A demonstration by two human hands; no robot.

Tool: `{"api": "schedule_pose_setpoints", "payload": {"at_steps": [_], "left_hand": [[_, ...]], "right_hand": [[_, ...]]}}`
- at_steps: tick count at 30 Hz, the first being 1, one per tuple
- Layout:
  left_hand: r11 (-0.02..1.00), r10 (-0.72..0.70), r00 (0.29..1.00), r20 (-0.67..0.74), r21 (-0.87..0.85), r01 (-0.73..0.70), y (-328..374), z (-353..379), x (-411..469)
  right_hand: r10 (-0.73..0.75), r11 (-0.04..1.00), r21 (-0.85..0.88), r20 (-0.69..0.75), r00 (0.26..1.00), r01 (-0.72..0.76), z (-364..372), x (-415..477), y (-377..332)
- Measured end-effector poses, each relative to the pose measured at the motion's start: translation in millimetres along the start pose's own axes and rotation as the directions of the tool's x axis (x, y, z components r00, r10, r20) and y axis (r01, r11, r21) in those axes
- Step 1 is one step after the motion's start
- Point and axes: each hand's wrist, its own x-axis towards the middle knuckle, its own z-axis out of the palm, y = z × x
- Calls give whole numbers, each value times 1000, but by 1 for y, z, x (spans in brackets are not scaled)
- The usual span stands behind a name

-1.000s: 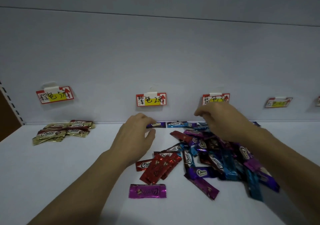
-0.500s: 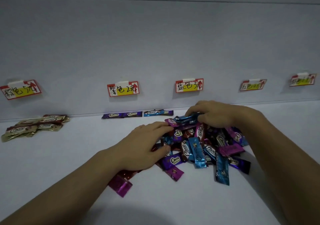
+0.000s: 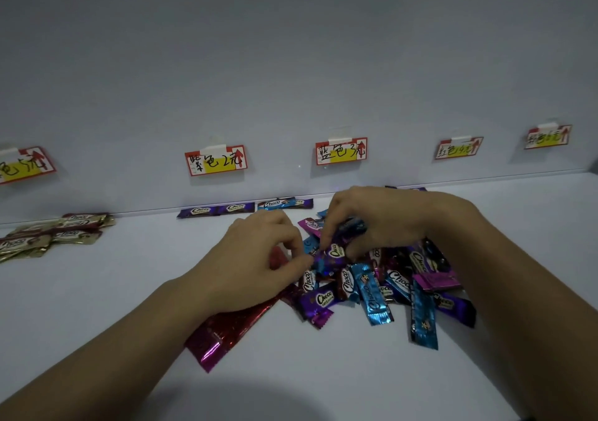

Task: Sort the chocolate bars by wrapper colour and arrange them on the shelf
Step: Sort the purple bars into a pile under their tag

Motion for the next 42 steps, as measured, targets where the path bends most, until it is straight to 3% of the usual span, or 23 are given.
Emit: {"api": "schedule_pose_setpoints", "payload": {"at_steps": [2, 5, 13, 18, 22, 24, 27, 34, 42], "left_hand": [[997, 35, 994, 105, -71, -27, 13, -4, -4], [997, 71, 970, 233, 26, -79, 24, 0, -3], [976, 145, 978, 149, -182, -117, 4, -16, -7], [913, 42, 988, 146, -407, 21, -27, -60, -20], [956, -168, 979, -120, -264, 132, -71, -73, -23], [953, -294, 922, -251, -155, 262, -88, -69, -23], [909, -415, 856, -306, -165, 382, -104, -51, -24], [922, -385, 855, -348, -94, 376, -133, -32, -12], [939, -323, 888, -328, 7, 344, -126, -33, -14]], "right_hand": [[12, 1000, 18, -21, 1000, -11, 0, 1, 4], [2, 997, 71, -55, 999, 2, 2, 3, 9], [-31, 928, 355, -222, 974, 110, -3, -1, 12], [-4, 848, 475, -440, 898, 236, 6, 6, 1], [66, 920, 361, -527, 848, 152, 11, 36, -19], [57, 966, 245, -504, 862, 79, 7, 57, -33], [50, 994, 106, -428, 903, -5, 2, 91, -45], [72, 994, -37, -491, 868, -104, 17, 150, -53], [138, 990, 58, -590, 795, -129, 18, 121, -43]]}}
